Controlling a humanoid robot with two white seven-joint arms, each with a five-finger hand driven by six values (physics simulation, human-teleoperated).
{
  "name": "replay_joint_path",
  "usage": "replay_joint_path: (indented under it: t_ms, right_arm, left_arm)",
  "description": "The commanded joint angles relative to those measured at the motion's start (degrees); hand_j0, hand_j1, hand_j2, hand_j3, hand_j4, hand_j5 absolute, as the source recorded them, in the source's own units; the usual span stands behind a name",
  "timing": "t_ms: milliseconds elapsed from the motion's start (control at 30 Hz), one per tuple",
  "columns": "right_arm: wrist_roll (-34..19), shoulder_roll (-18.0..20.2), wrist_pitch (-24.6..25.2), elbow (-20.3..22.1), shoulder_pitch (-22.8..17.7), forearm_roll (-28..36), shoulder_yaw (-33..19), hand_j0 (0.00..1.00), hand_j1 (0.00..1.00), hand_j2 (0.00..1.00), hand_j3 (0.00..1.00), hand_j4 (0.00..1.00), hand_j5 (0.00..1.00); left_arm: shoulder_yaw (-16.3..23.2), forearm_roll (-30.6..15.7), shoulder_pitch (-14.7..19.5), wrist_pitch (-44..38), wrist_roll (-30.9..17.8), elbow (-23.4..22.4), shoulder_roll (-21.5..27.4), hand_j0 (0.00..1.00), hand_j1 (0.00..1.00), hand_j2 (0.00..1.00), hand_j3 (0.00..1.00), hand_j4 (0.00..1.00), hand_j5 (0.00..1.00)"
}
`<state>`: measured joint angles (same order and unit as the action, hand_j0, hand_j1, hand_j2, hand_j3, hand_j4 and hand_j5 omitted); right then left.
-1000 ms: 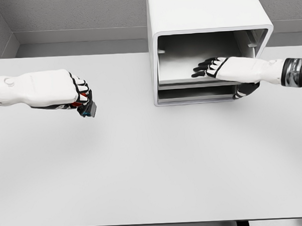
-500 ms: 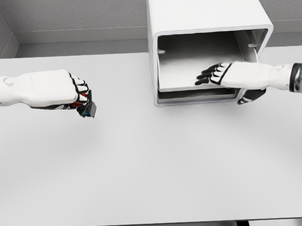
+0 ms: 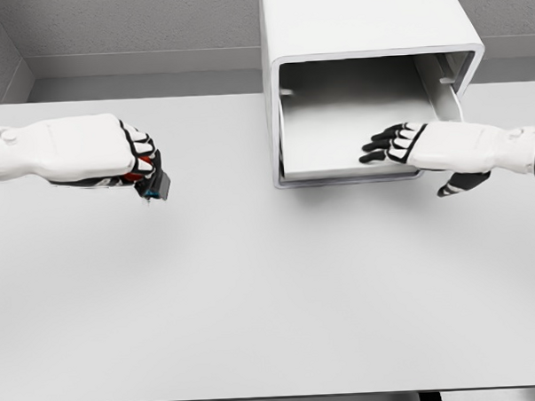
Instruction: Slide open multi-storey tabletop storage cabinets and put open load switch and slide close multi-storey tabletop storage cabinets
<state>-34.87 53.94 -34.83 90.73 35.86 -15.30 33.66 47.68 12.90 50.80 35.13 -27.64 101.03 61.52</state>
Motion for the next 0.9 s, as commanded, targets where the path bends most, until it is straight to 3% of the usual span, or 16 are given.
replay_joint_path:
  t_ms: [0, 267, 433, 567, 700, 867]
  right_arm:
    - [-0.13, 0.64, -0.17, 0.68, -0.09, -0.08, -0.96, 1.00, 1.00, 1.00, 1.00, 1.00, 1.00]
    - [-0.13, 0.82, -0.17, 0.86, -1.06, 1.23, -3.34, 1.00, 1.00, 1.00, 1.00, 1.00, 1.00]
    - [-0.13, 3.19, -0.17, 1.73, -4.57, 7.29, -10.98, 1.00, 1.00, 1.00, 1.00, 1.00, 1.00]
    - [-0.13, 5.21, -0.17, 4.72, -7.65, 10.73, -18.01, 1.00, 1.00, 1.00, 1.00, 1.00, 1.00]
    - [-0.13, 7.67, -0.17, 5.60, -10.81, 14.94, -25.48, 1.00, 1.00, 1.00, 1.00, 1.00, 1.00]
    - [-0.13, 9.17, -0.17, 7.80, -14.94, 15.38, -30.76, 1.00, 1.00, 1.00, 1.00, 1.00, 1.00]
  left_arm:
    - [-0.04, -2.00, 0.18, -0.13, 0.04, -0.05, 0.26, 0.35, 0.35, 0.35, 0.35, 0.35, 0.35]
    - [-0.04, -4.64, 2.73, -0.13, 0.04, -0.05, -0.44, 0.35, 0.35, 0.35, 0.35, 0.35, 0.35]
    - [-0.13, -5.61, 3.78, -0.13, 0.04, -0.05, -0.44, 0.35, 0.35, 0.35, 0.35, 0.35, 0.35]
    - [-0.13, -6.57, 5.19, -0.13, 0.04, -0.05, -0.62, 0.35, 0.35, 0.35, 0.35, 0.35, 0.35]
    - [-0.13, -6.57, 6.86, -0.13, 0.04, -0.05, -3.16, 0.35, 0.35, 0.35, 0.35, 0.35, 0.35]
    - [0.13, -6.75, 8.79, -0.13, 0.04, -0.05, -7.12, 0.35, 0.35, 0.35, 0.35, 0.35, 0.35]
